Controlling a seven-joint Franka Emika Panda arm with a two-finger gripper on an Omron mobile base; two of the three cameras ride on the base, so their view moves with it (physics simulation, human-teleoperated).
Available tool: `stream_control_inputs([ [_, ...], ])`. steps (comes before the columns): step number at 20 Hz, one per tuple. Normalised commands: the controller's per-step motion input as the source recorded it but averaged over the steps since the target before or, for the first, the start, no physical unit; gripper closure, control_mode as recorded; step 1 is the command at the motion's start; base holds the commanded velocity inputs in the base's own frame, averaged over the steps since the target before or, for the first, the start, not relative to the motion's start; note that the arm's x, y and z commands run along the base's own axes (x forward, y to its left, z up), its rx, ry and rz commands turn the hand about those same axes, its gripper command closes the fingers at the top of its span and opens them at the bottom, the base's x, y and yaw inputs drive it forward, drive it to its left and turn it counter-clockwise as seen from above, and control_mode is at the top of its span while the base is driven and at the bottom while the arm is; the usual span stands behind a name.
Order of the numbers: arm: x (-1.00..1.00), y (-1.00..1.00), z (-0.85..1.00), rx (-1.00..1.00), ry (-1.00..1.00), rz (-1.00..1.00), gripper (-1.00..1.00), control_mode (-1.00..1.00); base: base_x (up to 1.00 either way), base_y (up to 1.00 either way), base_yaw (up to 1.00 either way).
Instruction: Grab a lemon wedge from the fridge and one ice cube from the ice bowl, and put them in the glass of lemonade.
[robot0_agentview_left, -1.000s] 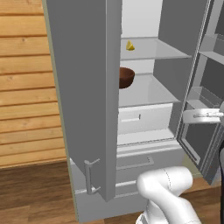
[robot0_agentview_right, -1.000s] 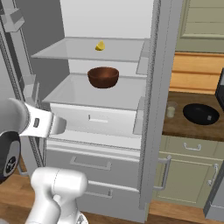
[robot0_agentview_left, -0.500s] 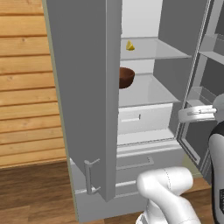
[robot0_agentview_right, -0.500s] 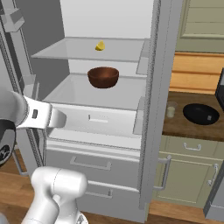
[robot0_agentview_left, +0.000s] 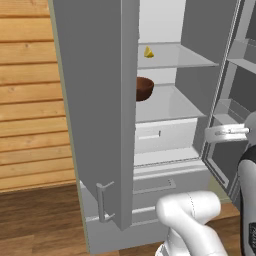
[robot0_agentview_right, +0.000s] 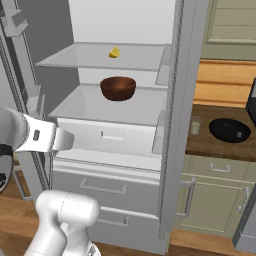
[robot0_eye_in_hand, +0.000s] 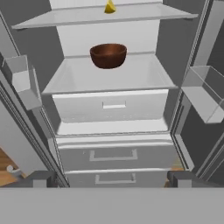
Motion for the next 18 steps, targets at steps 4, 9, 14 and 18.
stream_control_inputs([
  [4,0.0,0.0,-0.08,0.0,-0.02,-0.04,-1.0,-1.0,0.0,0.0,0.0],
  [9,0.0,0.0,-0.08,0.0,0.0,0.0,-1.0,-1.0,0.0,0.0,0.0],
  [14,0.0,0.0,0.0,0.0,0.0,0.0,-1.0,-1.0,0.0,0.0,0.0],
  [18,0.0,0.0,0.0,0.0,0.0,0.0,-1.0,1.0,0.0,0.0,0.0],
])
